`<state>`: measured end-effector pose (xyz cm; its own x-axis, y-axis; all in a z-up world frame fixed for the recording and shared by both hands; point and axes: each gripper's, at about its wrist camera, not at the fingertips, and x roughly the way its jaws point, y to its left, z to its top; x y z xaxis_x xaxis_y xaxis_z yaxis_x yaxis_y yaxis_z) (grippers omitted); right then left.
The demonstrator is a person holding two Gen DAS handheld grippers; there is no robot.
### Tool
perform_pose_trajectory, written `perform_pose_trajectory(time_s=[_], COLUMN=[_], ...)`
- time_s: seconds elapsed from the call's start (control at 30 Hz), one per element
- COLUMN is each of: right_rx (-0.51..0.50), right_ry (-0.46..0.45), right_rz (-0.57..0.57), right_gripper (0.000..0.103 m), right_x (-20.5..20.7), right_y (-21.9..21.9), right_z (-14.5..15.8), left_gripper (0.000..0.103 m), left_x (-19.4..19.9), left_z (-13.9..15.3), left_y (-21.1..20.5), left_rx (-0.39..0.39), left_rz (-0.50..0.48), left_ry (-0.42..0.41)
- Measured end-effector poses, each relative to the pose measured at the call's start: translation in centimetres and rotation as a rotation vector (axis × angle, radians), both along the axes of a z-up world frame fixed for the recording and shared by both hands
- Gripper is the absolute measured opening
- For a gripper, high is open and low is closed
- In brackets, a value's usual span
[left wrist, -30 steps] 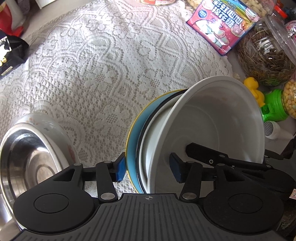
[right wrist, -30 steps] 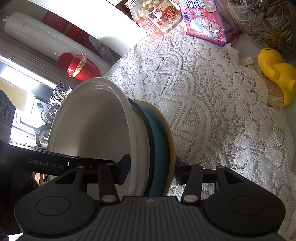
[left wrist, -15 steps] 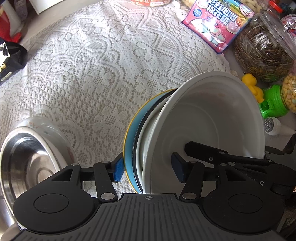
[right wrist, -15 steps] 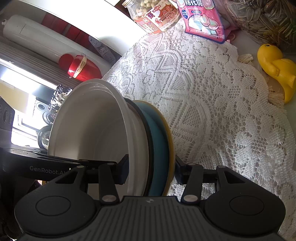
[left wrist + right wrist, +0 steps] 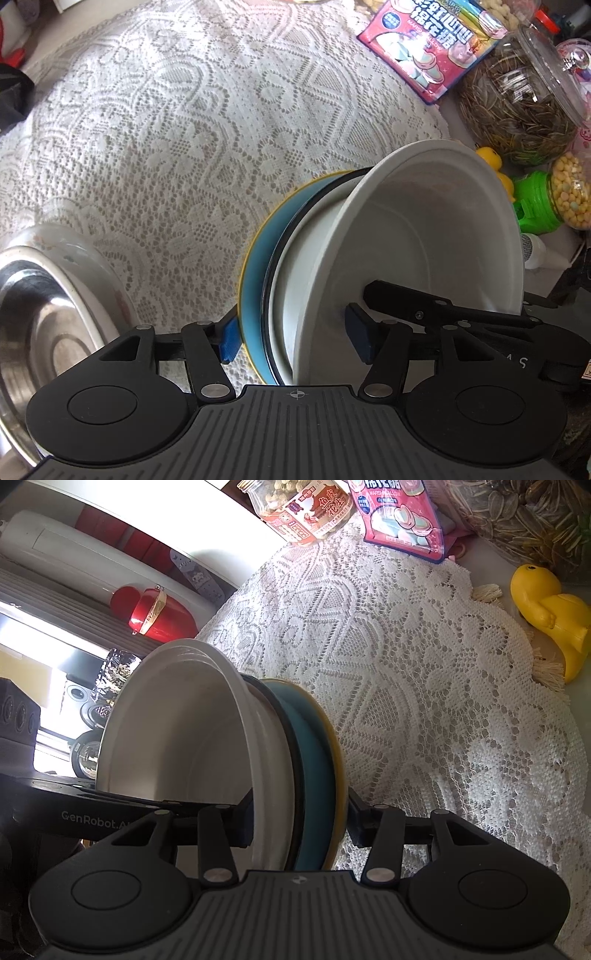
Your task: Organize plates and bowls
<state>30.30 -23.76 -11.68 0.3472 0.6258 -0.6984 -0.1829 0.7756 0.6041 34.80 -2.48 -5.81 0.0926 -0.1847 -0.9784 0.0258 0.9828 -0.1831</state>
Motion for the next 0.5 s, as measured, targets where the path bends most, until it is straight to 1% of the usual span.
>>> perform_pose_trajectory(time_s=[0.03, 0.07, 0.3, 0.5], right_rx=[-0.006, -0.015, -0.058, -0.087], right_ry=[0.002, 0.002, 0.028, 0.047], right_rz=[0.0, 0.002, 0.007, 0.013], right_gripper=[0.047, 0.046, 0.047, 0.047], right_x=[0.03, 0.03, 0.29, 0.32], right_y=[0.1, 0.21, 0.56, 0.86], right_z=[0.08, 0.16, 0.54, 0.86], left_gripper=[0.064, 0.064, 0.059, 0.058], left_x=[0.01, 0.01, -0.2, -0.28], left_z=[-0.27, -0.33, -0.07, 0.02], left_y=[0.33, 0.4, 0.17, 0.51], left_rx=[-0.025, -0.032, -0.032, -0.043], left_rz=[0.009, 0.011, -0.009, -0.017], left_ry=[0.009, 0.01, -0.011, 0.0])
